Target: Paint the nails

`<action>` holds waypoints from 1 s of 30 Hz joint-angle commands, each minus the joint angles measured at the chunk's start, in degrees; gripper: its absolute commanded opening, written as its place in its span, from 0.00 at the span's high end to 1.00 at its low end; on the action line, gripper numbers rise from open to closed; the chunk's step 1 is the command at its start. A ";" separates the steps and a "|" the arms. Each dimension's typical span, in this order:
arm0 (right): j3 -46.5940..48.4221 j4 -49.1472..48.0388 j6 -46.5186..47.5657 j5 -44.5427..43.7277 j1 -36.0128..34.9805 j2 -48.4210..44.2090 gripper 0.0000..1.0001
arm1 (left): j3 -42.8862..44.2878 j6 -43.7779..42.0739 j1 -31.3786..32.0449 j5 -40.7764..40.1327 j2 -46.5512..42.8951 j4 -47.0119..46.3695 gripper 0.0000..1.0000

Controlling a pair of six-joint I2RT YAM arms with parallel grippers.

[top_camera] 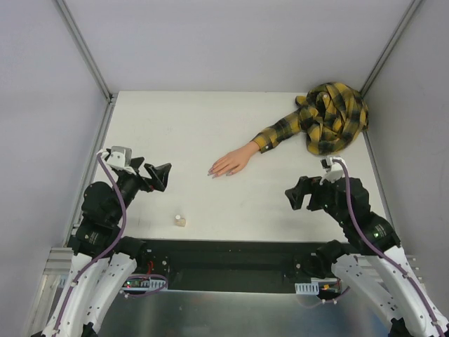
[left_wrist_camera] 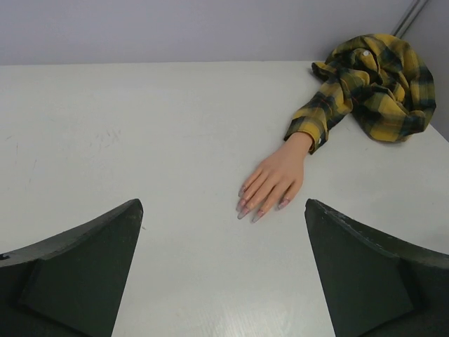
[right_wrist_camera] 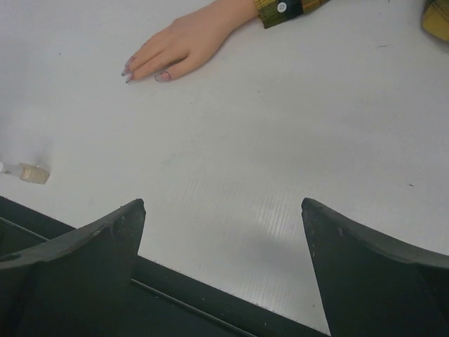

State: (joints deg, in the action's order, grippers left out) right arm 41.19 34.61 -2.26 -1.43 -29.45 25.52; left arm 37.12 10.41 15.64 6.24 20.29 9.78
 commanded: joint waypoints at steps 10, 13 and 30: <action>10.74 -4.20 2.00 -6.11 -15.52 21.30 0.04 | -0.21 3.99 -2.10 -19.06 -1.22 2.08 0.01; 16.19 -6.83 2.00 -13.85 -25.28 31.50 0.04 | -0.91 4.96 -2.63 -25.37 -2.71 2.43 0.01; 48.63 -17.21 4.37 -13.87 -46.13 79.85 0.20 | -3.29 6.90 -3.25 -39.47 -12.74 3.67 0.01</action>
State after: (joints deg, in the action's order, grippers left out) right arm 85.45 19.25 1.48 -15.79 -74.65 101.56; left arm 34.35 16.75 12.99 -31.20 8.05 13.67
